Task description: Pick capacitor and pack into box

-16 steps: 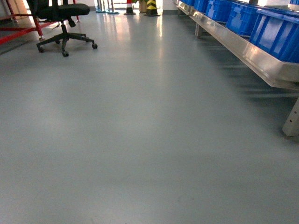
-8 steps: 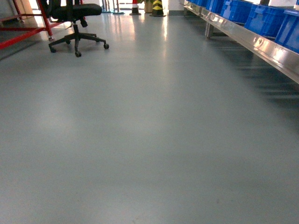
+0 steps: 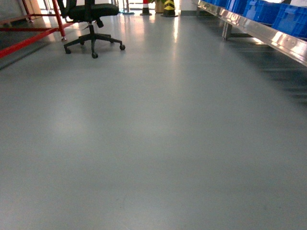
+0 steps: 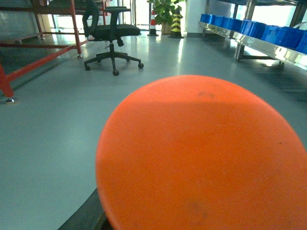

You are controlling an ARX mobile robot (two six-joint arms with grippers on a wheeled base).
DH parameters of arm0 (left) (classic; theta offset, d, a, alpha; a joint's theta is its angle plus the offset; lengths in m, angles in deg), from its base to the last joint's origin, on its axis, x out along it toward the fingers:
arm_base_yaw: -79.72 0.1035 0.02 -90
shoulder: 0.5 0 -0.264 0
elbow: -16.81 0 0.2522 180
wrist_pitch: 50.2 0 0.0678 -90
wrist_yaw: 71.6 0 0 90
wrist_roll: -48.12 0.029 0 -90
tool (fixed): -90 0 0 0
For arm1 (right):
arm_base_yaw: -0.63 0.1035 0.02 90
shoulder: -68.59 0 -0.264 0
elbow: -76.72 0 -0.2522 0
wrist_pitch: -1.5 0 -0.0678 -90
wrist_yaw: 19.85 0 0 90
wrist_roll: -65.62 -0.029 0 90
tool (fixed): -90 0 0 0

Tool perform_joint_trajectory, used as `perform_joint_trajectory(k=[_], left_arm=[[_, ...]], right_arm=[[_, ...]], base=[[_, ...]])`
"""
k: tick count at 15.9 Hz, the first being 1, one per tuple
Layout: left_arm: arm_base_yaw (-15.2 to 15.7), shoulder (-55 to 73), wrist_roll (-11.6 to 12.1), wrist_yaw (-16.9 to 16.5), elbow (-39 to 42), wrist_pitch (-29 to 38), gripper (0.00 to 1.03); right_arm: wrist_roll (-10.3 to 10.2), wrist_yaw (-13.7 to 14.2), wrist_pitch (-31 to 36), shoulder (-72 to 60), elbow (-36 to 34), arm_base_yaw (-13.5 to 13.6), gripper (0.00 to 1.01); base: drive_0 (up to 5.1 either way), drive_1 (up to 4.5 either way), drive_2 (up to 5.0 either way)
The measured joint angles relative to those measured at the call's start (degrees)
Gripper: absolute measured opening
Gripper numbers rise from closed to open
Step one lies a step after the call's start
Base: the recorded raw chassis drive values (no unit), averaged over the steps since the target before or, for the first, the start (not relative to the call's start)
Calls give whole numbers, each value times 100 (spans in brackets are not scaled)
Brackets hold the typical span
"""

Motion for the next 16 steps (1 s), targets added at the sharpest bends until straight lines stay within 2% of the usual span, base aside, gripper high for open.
perform_joint_trajectory(k=[16], left_arm=[[0, 0, 2, -2, 0, 0, 44]], right_arm=[[0, 0, 13, 0, 0, 0, 98]], base=[[-490, 247, 247]])
